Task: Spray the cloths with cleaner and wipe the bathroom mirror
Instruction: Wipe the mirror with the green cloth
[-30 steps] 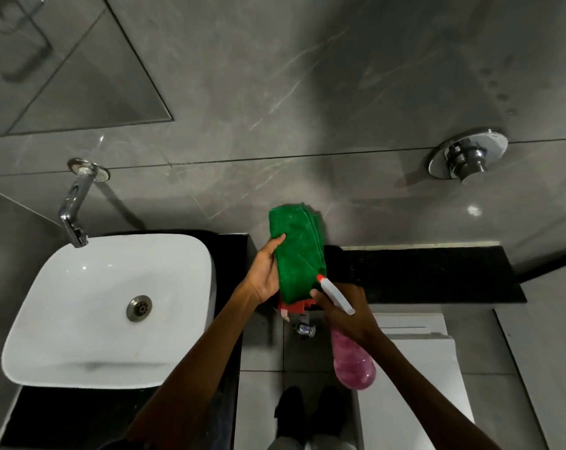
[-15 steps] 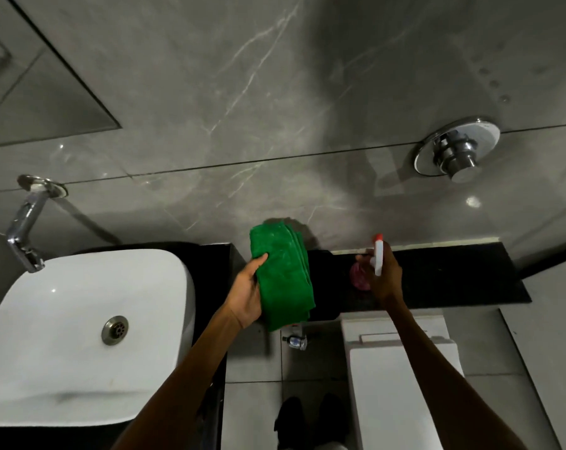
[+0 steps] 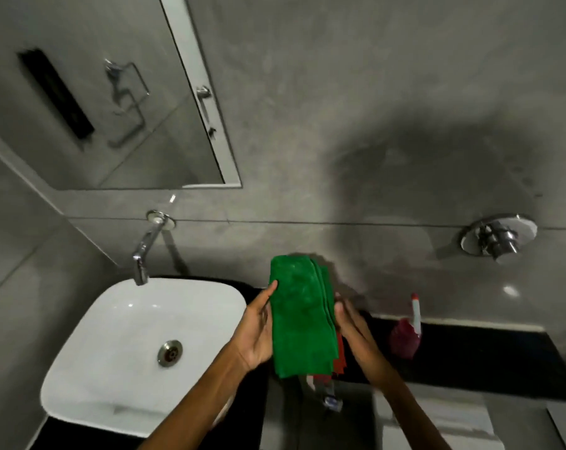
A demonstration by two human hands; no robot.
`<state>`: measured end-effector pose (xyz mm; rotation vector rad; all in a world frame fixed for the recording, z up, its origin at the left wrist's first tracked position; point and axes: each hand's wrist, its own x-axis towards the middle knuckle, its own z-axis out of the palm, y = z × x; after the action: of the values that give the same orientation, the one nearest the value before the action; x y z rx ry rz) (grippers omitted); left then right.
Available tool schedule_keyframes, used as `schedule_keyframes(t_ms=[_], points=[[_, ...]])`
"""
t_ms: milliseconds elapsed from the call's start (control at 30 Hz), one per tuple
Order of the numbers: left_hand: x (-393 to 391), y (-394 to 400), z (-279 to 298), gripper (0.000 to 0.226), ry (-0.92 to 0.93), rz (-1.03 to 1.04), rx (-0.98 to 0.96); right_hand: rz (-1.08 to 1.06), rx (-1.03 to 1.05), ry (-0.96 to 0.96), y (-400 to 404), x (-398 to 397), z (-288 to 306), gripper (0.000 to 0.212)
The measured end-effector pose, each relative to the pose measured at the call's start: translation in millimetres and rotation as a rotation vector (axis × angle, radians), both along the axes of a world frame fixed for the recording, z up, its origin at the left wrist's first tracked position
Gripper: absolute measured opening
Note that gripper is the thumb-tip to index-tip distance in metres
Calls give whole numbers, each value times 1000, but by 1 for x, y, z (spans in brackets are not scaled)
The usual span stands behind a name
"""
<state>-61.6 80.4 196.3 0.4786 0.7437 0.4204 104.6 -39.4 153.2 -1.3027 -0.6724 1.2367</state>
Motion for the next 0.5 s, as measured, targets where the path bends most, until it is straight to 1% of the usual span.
schedule_keyframes(t_ms=[33, 67, 100, 167, 267, 367, 433, 467, 500], points=[[-8, 4, 16, 51, -25, -1, 14, 128, 57, 182, 18, -7, 27, 73], [-22, 12, 37, 52, -38, -8, 57, 227, 93, 291, 40, -19, 59, 70], [-31, 20, 57, 52, -70, -9, 95, 255, 101, 343, 58, -29, 88, 68], [-48, 39, 97, 52, -126, 4, 167, 246, 109, 376, 89, -53, 137, 70], [-80, 76, 158, 54, -182, 27, 289, 172, 151, 343, 132, -94, 199, 56], [-114, 121, 219, 55, -202, 27, 463, 56, 263, 260, 172, -136, 263, 52], [-135, 156, 256, 54, -206, 47, 636, -30, 382, 233, 195, -158, 309, 46], [-150, 174, 278, 53, -208, 82, 745, -95, 450, 196, 209, -169, 336, 42], [-159, 186, 295, 52, -172, 148, 875, -191, 515, 147, 218, -171, 356, 40]])
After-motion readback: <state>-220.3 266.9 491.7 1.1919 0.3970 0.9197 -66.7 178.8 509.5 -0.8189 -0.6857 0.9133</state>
